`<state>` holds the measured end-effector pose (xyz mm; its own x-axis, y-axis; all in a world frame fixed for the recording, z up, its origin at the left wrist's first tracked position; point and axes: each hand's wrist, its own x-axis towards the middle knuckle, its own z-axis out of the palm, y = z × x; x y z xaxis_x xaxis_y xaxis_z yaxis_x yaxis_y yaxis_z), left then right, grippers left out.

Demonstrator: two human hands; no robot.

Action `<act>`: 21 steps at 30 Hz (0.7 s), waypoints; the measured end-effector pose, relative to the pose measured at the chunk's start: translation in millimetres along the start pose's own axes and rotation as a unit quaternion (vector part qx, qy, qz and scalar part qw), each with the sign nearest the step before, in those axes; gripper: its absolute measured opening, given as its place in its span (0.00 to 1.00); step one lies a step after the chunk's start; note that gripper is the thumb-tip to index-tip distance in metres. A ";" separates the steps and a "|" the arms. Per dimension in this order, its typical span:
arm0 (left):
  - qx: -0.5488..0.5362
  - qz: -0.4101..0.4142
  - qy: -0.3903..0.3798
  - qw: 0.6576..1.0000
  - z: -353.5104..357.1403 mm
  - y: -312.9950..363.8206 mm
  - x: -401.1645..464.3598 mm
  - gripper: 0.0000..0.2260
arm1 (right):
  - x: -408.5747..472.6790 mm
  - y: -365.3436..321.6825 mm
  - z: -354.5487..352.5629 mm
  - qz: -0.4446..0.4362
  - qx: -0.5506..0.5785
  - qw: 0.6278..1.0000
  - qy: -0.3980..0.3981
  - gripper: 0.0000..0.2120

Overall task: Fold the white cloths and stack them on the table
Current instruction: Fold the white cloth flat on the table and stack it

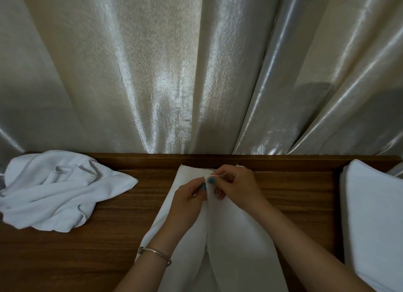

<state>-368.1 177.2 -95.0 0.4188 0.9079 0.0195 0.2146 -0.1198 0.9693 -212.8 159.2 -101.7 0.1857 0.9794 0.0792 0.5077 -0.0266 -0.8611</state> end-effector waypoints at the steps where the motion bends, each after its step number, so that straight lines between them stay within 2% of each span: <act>1: -0.017 -0.008 -0.004 1.000 0.1 1.0 -0.7 0.11 | -0.1 -0.6 0.7 0.003 0.000 1.000 0.006 0.01; 4: -0.033 -0.005 0.010 0.999 2.2 3.5 -3.7 0.10 | -0.1 -4.6 3.4 0.011 0.010 1.000 0.026 0.02; 9: -0.009 0.004 0.106 0.994 7.8 1.2 -5.9 0.11 | -3.0 -10.9 9.3 0.029 0.059 0.996 0.054 0.03; 13: -0.077 -0.023 0.140 0.987 9.0 -0.6 -7.7 0.12 | -5.1 -11.9 13.2 0.045 0.096 0.992 0.071 0.09; 18: -0.242 -0.076 0.193 0.948 7.8 6.9 -8.2 0.11 | -3.1 -14.5 14.4 0.066 0.146 0.987 0.030 0.26; 21: -0.254 -0.089 0.208 0.941 6.5 13.7 -6.6 0.11 | 2.4 -14.3 12.6 0.077 0.129 0.989 0.001 0.32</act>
<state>-362.1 167.0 -83.4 0.0120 0.9868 -0.1615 -0.2441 0.1596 0.9565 -230.1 164.5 -95.5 0.2460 0.9673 -0.0612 0.2414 -0.1223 -0.9627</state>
